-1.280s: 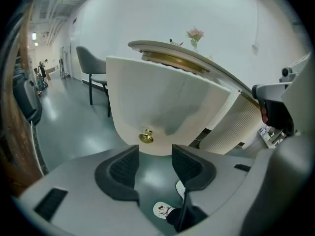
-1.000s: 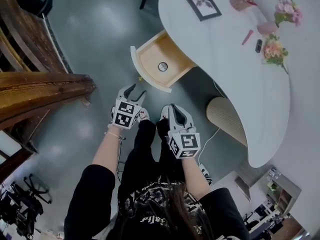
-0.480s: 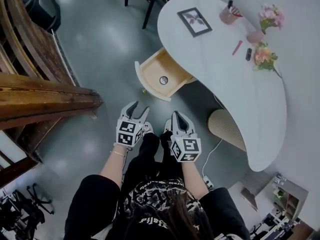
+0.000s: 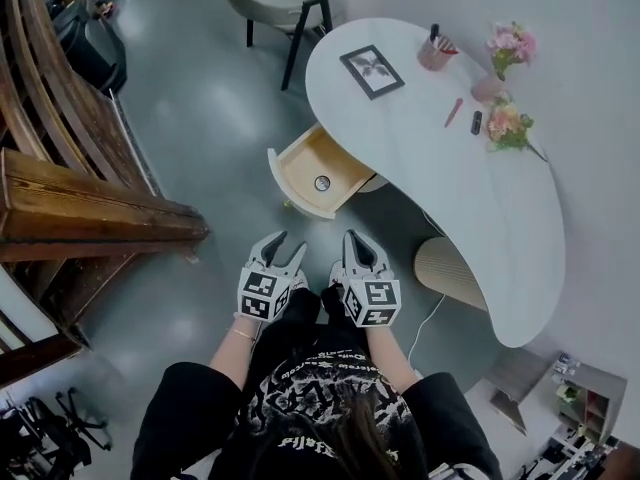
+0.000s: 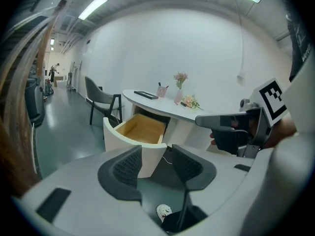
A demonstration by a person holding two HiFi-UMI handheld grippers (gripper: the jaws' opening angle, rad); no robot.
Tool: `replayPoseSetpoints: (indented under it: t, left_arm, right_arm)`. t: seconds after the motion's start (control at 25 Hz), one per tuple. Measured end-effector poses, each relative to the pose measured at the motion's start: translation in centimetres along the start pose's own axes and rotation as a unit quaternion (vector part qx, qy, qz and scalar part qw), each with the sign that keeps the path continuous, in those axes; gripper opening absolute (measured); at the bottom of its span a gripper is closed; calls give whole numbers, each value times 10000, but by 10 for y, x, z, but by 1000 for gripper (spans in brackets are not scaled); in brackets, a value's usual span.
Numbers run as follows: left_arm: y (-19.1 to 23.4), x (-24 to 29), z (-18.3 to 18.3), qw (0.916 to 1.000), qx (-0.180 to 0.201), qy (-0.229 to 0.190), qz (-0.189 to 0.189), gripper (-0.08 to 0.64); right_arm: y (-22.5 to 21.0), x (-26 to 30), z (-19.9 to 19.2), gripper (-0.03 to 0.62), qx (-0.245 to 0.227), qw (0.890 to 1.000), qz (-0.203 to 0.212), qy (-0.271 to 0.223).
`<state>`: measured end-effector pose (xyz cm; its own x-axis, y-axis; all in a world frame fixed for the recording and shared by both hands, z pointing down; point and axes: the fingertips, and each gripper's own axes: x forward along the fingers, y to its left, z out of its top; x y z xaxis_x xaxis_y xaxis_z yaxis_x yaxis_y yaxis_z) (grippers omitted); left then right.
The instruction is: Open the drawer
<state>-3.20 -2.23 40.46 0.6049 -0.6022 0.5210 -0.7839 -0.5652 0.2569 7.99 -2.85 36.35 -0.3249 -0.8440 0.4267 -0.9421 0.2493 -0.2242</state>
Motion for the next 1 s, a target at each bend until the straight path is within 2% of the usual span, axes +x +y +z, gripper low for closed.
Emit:
replayPoseSetpoints:
  t: [0.48,0.68,0.84,1.0]
  left_arm:
    - [-21,-19,43,9983,135,-561,-54,204]
    - [-32,-25,51,9978,-34,-645,-178,202]
    - [-40,-30,62,9969,147,-744,-230,202]
    - [-38,-36,69,9956,232,-874,-243,158]
  right_arm:
    - [-10,-25,26,26,-244,9993,-121,-271]
    - [-10,-32,40,26,-476,9980,-128,-387]
    - [-7,-36,45,26,-509,9976,-115,-462]
    - [-2,-38,44,26,-572,9974,-116,-433]
